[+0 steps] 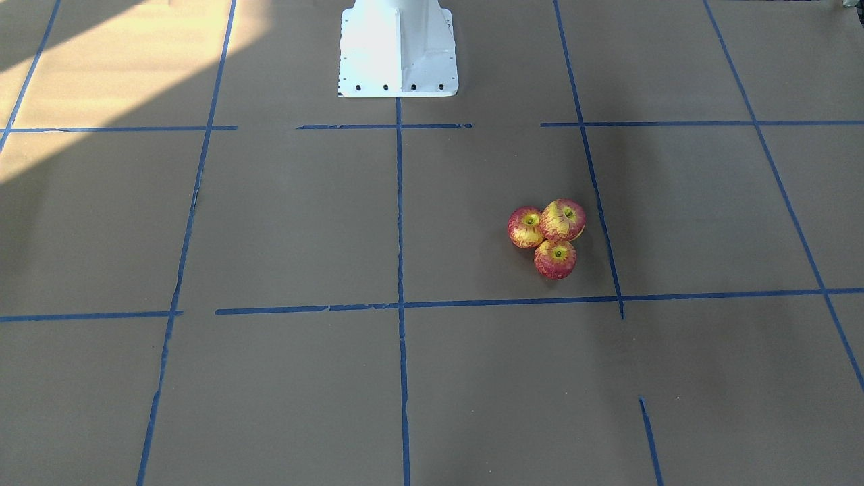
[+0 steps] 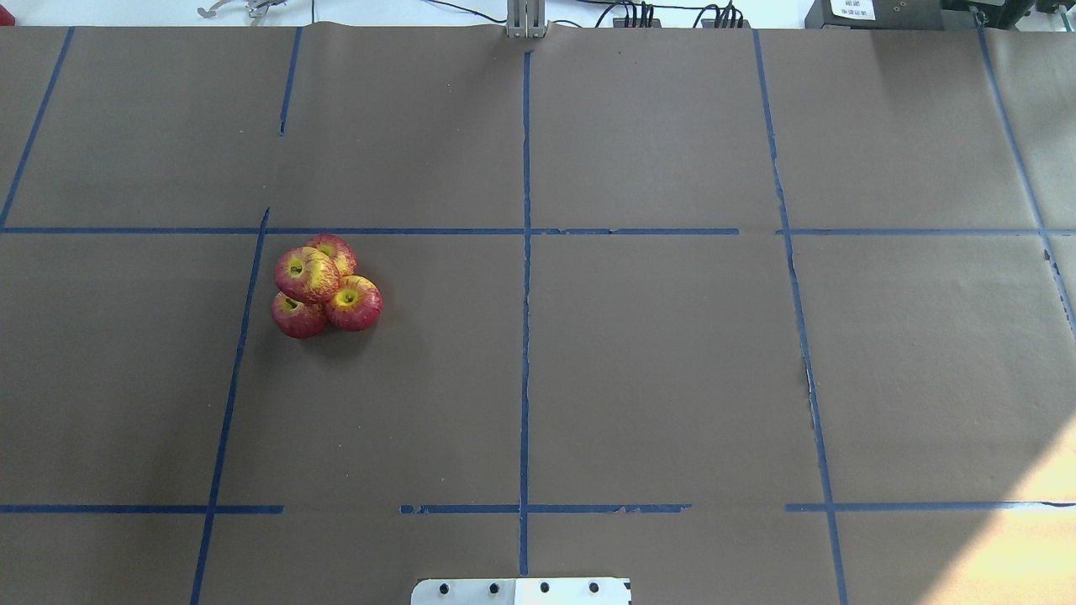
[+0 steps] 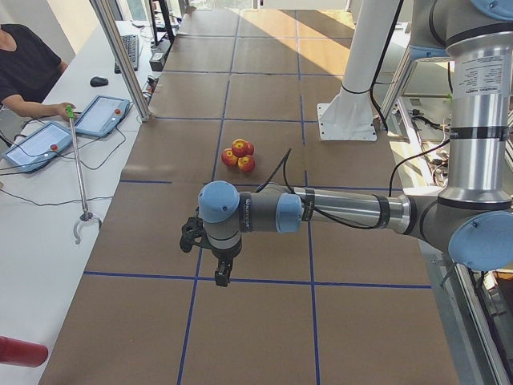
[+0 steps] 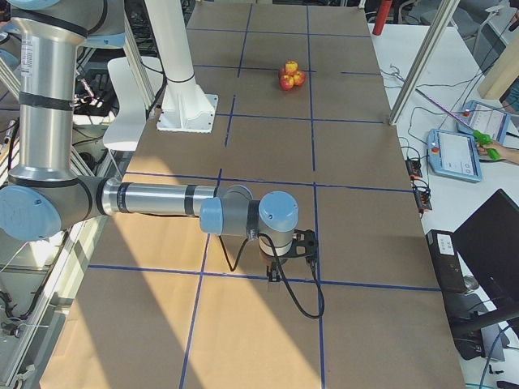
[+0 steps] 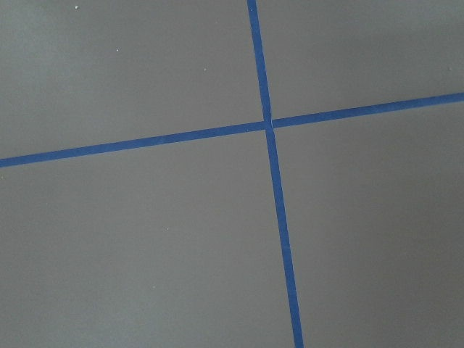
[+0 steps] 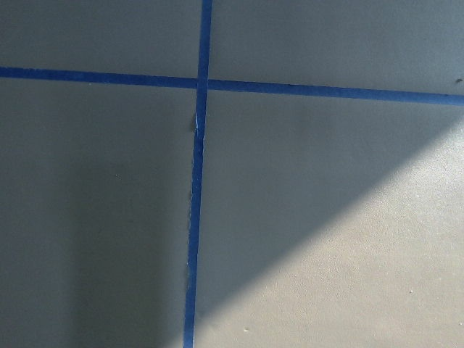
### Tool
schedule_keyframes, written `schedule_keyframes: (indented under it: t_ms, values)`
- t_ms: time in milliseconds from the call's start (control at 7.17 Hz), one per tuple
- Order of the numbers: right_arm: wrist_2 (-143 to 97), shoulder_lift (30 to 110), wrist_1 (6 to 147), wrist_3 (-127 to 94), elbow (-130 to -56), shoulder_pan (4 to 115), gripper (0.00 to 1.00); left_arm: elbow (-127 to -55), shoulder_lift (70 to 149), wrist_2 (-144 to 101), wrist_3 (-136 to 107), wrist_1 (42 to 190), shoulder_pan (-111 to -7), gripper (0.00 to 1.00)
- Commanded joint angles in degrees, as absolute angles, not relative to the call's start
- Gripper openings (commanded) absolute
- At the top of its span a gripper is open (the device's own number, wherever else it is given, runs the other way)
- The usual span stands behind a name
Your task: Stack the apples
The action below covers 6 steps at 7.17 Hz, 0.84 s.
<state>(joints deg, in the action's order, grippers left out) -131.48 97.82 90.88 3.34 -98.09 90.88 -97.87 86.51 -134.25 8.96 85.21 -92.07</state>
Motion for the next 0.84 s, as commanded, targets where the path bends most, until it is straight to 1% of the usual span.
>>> schedule_keyframes:
  t_ms: [0,698]
  values:
    - [-131.48,97.82,90.88,3.34,-98.09,90.88,1.00,-96.07,86.31,-134.30,8.79,85.95,-92.11,1.00]
    - [-131.48,97.82,90.88,3.34,-98.09,90.88,1.00,-95.89,87.36,-134.03,9.14,86.57,-92.02,1.00]
